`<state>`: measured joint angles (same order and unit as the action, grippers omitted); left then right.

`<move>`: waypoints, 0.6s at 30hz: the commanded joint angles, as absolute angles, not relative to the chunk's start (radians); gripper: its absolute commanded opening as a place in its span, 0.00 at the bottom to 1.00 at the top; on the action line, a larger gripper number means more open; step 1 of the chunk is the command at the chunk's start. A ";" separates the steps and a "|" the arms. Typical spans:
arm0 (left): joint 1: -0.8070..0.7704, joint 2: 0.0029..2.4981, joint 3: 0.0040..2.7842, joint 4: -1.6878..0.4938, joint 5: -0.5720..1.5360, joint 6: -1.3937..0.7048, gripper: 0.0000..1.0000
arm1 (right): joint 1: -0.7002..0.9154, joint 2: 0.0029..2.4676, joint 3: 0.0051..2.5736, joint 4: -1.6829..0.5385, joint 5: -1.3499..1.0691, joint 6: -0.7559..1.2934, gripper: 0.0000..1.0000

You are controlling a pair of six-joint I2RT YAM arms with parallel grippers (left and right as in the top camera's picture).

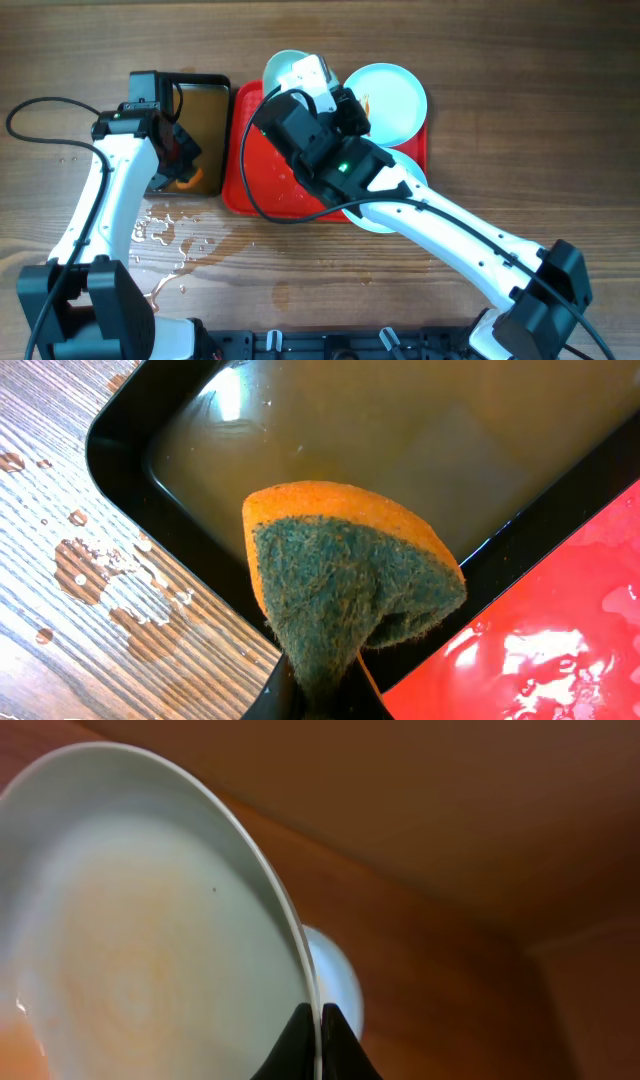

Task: Clean dirty plates on tray and stack at the side
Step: 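Withdraw the sponge to the black tray and raise the plate with the right gripper, then carry the cleaned plate right and set it on the table beside the tray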

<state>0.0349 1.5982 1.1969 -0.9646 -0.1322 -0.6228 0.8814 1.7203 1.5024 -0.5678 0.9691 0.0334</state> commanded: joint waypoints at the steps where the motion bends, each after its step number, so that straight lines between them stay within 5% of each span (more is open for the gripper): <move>1: 0.039 1.604 1.191 -0.961 -0.130 -0.614 0.04 | 0.891 1.709 1.519 -0.505 1.119 -0.221 0.04; 18: 0.039 1.604 1.191 -0.953 -0.112 -0.614 0.04 | 0.923 1.709 1.519 -0.334 1.194 -0.347 0.04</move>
